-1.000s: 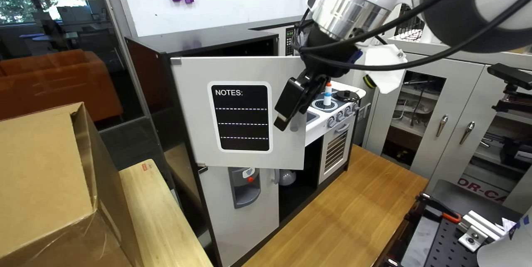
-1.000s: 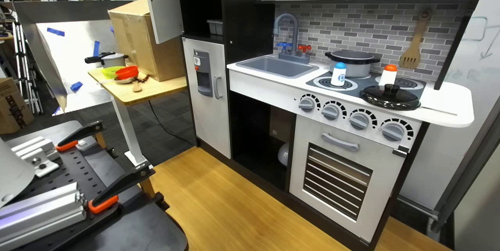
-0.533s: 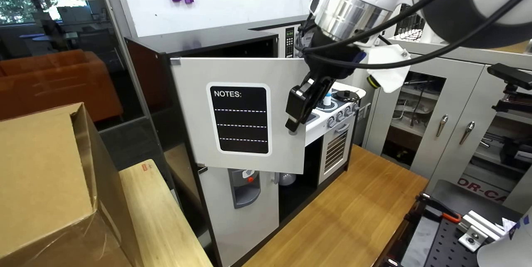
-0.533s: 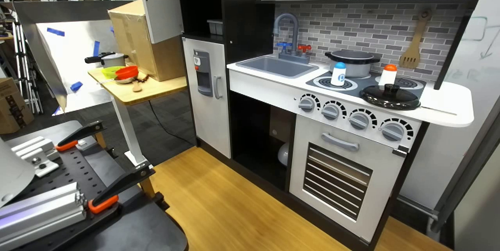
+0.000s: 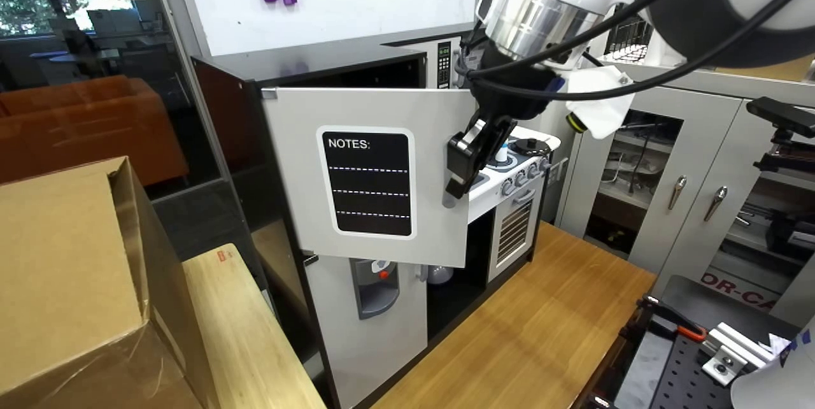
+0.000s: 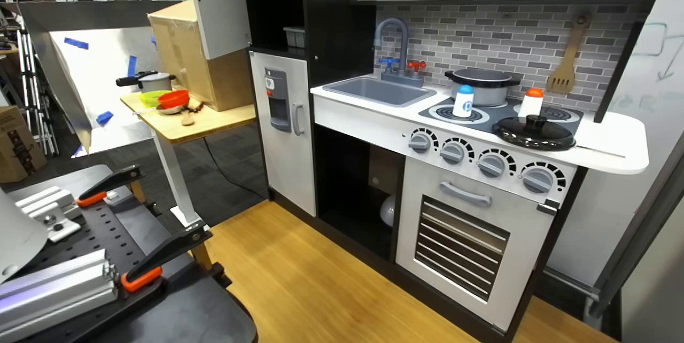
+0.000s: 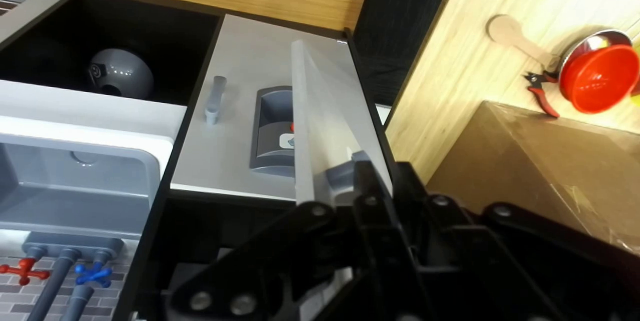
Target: Close the open drawer and then open it again.
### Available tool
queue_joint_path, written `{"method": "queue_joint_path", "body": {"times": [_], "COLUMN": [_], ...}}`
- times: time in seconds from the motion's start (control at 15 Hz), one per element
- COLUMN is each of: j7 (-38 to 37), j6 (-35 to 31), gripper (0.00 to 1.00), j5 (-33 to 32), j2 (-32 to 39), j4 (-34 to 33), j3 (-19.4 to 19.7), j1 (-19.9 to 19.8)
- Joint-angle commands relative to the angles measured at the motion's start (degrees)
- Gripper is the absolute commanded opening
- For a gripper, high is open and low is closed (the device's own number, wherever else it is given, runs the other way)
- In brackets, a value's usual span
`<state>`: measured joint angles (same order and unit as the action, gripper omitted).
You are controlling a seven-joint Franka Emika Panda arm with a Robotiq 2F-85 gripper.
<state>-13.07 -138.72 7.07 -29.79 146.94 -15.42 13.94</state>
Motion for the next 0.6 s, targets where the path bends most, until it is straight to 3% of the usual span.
{"method": "queue_joint_path", "body": {"times": [0.0, 0.53], "j7": [0.35, -2.68], "j6": [-1.28, 1.85], "gripper": [0.03, 0.03], "j5": [0.03, -8.97], "j2": [0.26, -1.75], "j4": [-0.86, -1.60], "j3": [0.56, 1.33], "j1": [-0.28, -8.60]}}
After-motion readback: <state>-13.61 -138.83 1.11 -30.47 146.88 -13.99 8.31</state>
